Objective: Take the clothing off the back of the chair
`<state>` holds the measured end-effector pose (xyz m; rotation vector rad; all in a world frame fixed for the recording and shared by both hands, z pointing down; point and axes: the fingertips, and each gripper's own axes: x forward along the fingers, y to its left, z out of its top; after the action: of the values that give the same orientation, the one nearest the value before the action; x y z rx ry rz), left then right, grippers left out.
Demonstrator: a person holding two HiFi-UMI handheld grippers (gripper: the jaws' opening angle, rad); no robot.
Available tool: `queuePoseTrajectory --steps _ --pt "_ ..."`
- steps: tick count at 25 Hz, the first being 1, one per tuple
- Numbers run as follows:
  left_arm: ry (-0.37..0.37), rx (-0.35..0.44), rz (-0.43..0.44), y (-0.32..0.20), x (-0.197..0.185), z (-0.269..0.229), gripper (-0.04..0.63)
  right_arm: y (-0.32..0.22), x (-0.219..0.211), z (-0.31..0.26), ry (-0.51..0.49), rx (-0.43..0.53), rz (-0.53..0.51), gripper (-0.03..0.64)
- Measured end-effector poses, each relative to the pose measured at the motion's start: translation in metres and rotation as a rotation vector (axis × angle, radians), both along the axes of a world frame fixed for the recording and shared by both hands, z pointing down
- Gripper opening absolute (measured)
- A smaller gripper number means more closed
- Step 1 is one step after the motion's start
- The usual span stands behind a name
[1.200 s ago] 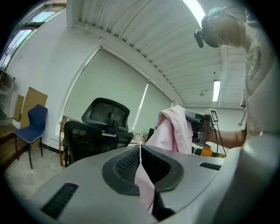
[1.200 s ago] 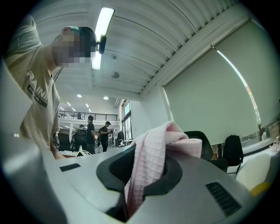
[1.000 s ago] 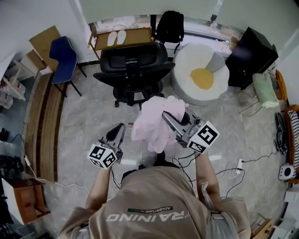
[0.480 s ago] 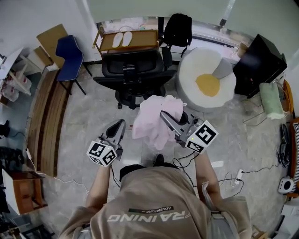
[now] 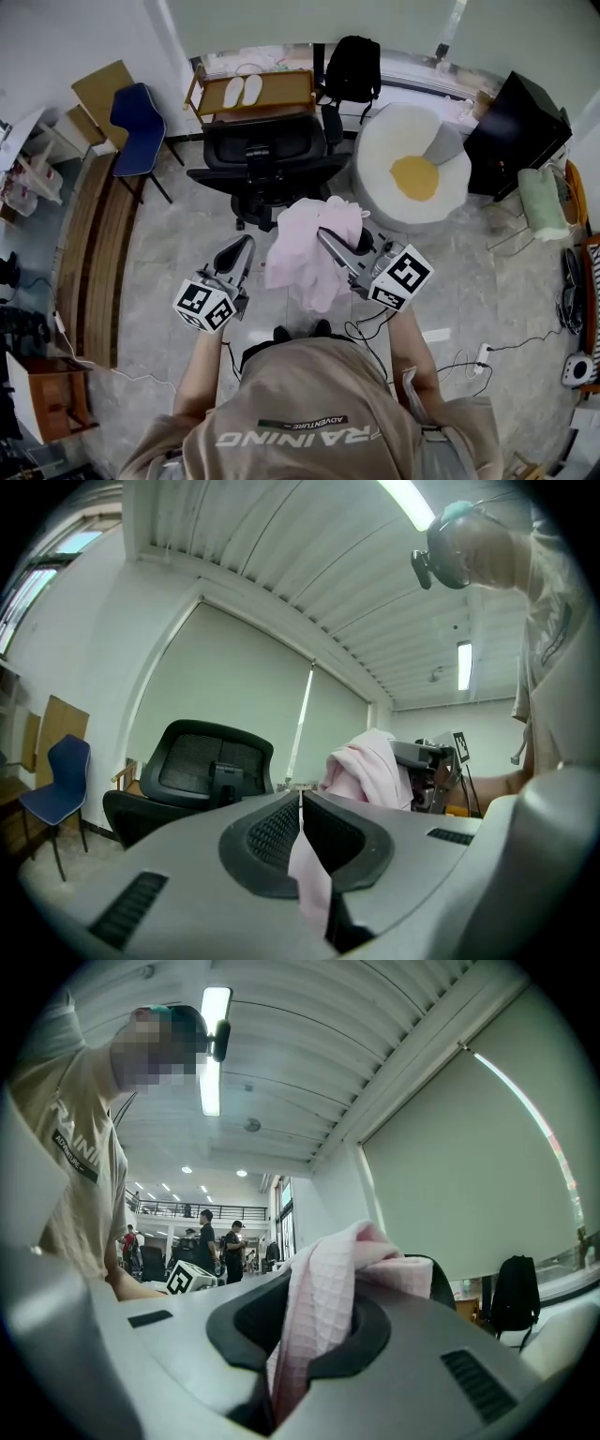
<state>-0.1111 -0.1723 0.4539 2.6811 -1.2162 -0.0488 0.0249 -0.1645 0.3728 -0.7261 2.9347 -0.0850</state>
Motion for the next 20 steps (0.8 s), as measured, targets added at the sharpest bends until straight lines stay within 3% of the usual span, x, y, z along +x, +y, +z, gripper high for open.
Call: queuePoseTrajectory --steps 6,20 --pt "-0.022 0.023 0.031 -0.018 -0.01 -0.015 0.021 -0.01 -0.006 -0.008 -0.009 0.008 0.042 0.058" --pt "-0.071 0.065 0.05 -0.038 -0.011 -0.051 0.021 -0.022 -0.021 -0.023 0.024 0.045 0.03 0.058"
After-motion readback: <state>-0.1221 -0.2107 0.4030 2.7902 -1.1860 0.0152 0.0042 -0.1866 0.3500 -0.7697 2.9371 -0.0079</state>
